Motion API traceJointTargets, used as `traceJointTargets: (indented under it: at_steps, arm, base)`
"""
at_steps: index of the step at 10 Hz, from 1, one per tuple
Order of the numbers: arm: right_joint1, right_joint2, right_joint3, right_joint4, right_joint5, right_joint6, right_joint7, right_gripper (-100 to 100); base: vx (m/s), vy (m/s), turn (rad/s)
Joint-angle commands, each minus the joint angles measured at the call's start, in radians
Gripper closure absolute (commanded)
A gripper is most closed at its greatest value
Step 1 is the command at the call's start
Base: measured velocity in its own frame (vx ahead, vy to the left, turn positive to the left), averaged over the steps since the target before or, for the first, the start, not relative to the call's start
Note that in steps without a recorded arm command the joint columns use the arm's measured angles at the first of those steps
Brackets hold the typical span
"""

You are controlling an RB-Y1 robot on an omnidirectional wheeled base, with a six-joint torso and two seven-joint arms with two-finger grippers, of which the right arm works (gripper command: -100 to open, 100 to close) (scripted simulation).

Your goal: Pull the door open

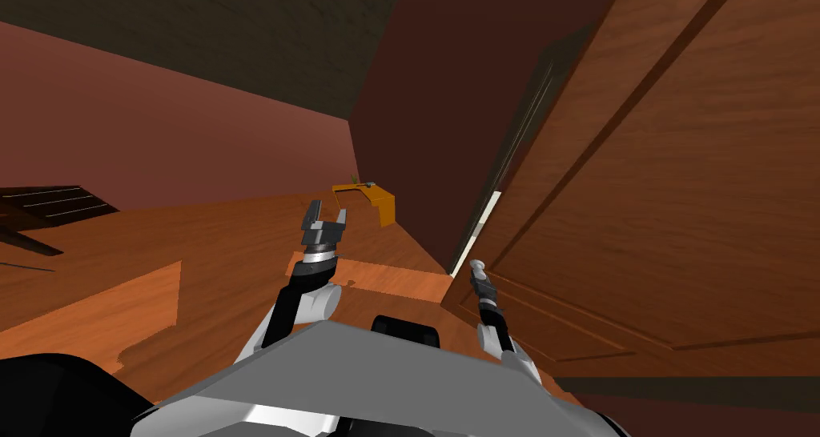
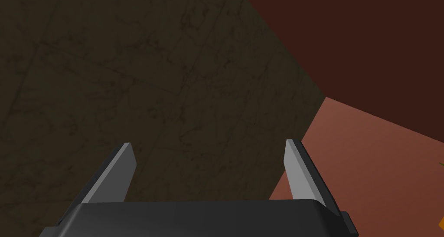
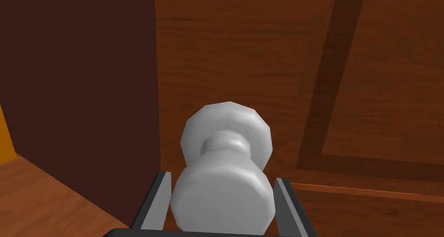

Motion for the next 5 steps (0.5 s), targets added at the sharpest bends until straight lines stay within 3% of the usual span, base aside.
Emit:
traceJointTargets:
  at_steps: [1, 3, 5]
  arm:
    - [0.013, -0.004, 0.021, -0.015, 0.016, 0.001, -0.023, 100]
    - [0.009, -0.006, 0.025, -0.009, 0.019, -0.003, -0.026, 100]
    - [0.020, -0.019, 0.056, -0.011, 0.044, -0.017, -0.062, 100]
  base:
    - [-0.270, -0.053, 0.090]
    - [-0.173, -0.018, 0.050]
    - [-0.189, -0.013, 0.062]
